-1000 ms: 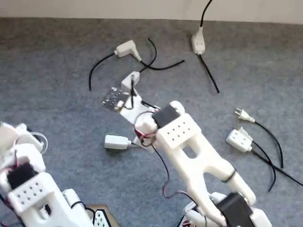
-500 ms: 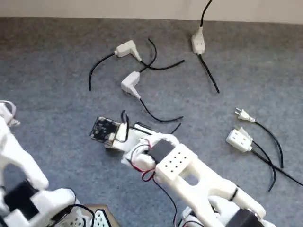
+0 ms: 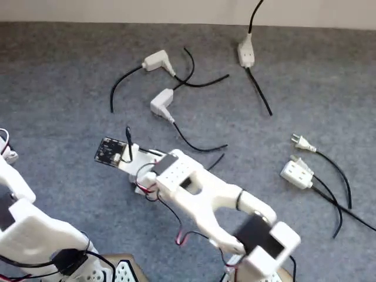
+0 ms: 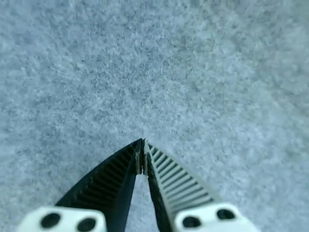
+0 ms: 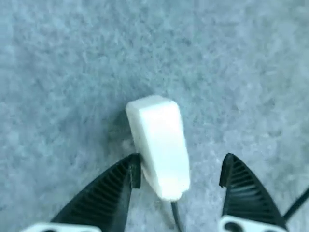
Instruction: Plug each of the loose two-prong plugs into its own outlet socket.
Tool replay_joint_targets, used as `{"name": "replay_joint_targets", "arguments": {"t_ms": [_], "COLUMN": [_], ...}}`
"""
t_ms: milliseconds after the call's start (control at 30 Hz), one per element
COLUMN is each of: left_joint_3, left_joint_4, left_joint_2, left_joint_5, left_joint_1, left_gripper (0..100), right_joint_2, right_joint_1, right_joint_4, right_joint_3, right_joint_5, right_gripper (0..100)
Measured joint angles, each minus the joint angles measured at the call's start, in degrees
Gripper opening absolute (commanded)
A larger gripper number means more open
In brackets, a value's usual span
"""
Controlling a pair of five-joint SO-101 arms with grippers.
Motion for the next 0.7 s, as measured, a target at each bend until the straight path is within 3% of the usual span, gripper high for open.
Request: {"name": "replay_joint_targets", "arguments": {"t_ms": [100, 300, 700], "left_joint_3": [-1.58, -3.6, -4.13], "left_joint_4": [0.0, 0.18, 2.11], "left_joint_2": [2.99, 9.05, 11.52], "left_joint_5": [0.0, 0.0, -0.18], "left_joint_1": [0.0, 0.0, 1.85], "left_gripper": [1, 1, 1], "right_joint_2": [4.22, 4.92, 0.44], "right_joint_1": [-1.32, 0.62, 17.58], "right_joint_4": [0.0, 4.75, 12.84], "right_joint_3": [-2.29, -8.53, -17.67], "right_joint_5": [0.0, -9.05, -58.46], "right_gripper": [7.1, 5.7, 5.7]}}
